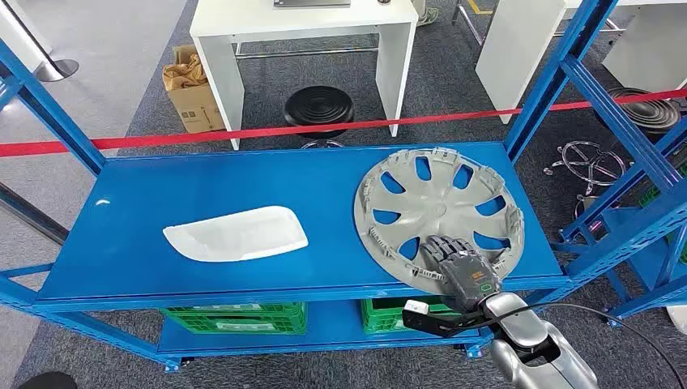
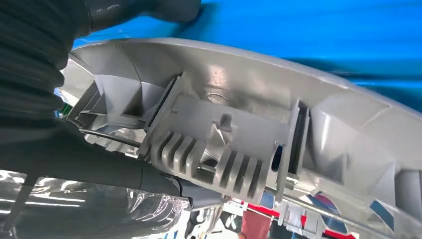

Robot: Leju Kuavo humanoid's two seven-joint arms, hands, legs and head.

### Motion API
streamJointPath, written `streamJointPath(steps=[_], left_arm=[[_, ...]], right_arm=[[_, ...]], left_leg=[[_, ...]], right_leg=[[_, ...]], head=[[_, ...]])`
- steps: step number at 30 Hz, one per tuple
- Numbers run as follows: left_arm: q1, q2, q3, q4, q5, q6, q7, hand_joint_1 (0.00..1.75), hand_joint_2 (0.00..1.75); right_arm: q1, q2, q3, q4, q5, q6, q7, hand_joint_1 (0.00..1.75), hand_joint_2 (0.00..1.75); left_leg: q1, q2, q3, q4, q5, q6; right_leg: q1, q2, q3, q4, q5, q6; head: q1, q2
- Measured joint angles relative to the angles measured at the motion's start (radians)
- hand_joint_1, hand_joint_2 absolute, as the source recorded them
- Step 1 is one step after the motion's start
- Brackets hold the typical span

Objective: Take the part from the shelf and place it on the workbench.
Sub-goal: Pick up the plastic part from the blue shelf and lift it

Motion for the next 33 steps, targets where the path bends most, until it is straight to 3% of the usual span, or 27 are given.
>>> streamJointPath(steps=[16, 26, 30, 33], left_arm=[[0.001, 0.0, 0.012, 0.0, -0.001, 0.006, -0.002, 0.0, 0.0], [0.003, -0.002, 0.021, 0.0, -0.015, 0.004, -0.056, 0.0, 0.0], [0.002, -0.002, 0.021, 0.0, -0.021, -0.003, -0.102, 0.0, 1.75], [0.003, -0.002, 0.022, 0.0, -0.014, -0.027, -0.13, 0.0, 1.75]], right_arm=[[0.02, 0.01, -0.004, -0.02, -0.014, -0.064, -0.009, 1.75, 1.75], [0.133, 0.048, -0.144, -0.245, 0.068, -0.399, -0.063, 1.75, 1.75], [0.162, 0.07, -0.181, -0.307, 0.108, -0.474, -0.067, 1.75, 1.75], [0.183, 0.083, -0.195, -0.342, 0.116, -0.503, -0.07, 1.75, 1.75]], left_leg=[[0.0, 0.004, 0.009, 0.0, 0.0, -0.002], [0.0, 0.003, 0.003, 0.0, 0.0, -0.002], [0.0, 0.003, 0.001, 0.0, -0.001, -0.002], [0.0, 0.003, 0.0, 0.0, -0.001, -0.002]], right_leg=[[0.0, 0.005, 0.008, 0.0, 0.002, 0.0], [0.0, 0.004, 0.002, 0.0, 0.0, 0.0], [0.0, 0.004, 0.0, 0.0, 0.0, 0.0], [0.0, 0.004, -0.001, 0.0, 0.0, 0.0]], head=[[0.0, 0.0], [0.0, 0.0], [0.0, 0.0], [0.0, 0.0]])
